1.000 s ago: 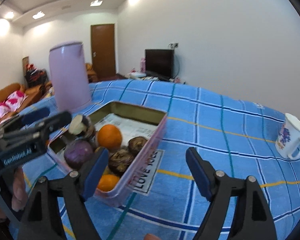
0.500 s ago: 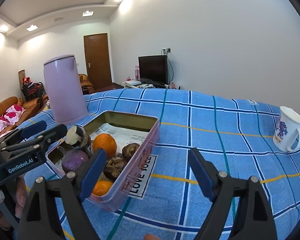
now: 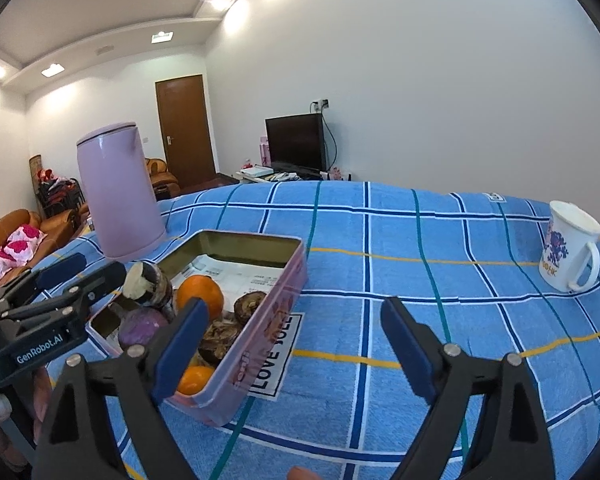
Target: Organize fruits
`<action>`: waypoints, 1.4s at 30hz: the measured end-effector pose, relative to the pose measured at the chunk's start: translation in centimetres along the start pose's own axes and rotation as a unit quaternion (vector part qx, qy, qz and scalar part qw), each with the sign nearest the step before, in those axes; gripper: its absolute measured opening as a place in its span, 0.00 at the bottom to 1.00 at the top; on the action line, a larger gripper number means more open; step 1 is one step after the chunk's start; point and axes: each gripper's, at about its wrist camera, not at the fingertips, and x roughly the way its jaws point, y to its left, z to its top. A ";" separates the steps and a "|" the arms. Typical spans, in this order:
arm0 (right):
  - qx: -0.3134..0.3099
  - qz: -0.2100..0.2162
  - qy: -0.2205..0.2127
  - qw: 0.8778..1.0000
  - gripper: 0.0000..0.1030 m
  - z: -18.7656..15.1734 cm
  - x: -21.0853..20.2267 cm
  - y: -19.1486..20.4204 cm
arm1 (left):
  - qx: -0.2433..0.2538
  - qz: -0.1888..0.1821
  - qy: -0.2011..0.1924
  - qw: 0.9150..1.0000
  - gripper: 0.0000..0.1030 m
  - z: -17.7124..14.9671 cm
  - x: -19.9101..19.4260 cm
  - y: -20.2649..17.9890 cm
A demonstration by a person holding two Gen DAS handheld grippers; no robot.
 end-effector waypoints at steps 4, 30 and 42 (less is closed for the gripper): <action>0.001 0.000 0.000 1.000 0.88 0.0 0.0 0.0 | -0.003 0.000 0.001 1.000 0.73 0.0 0.0 0.1; 0.007 -0.005 0.004 1.000 0.95 0.0 0.3 -0.3 | 0.006 0.010 0.004 1.000 0.82 -0.1 0.1 -0.3; 0.012 -0.007 0.004 1.000 0.96 -0.1 0.2 -0.5 | 0.015 0.011 0.003 1.000 0.82 0.0 0.2 -0.6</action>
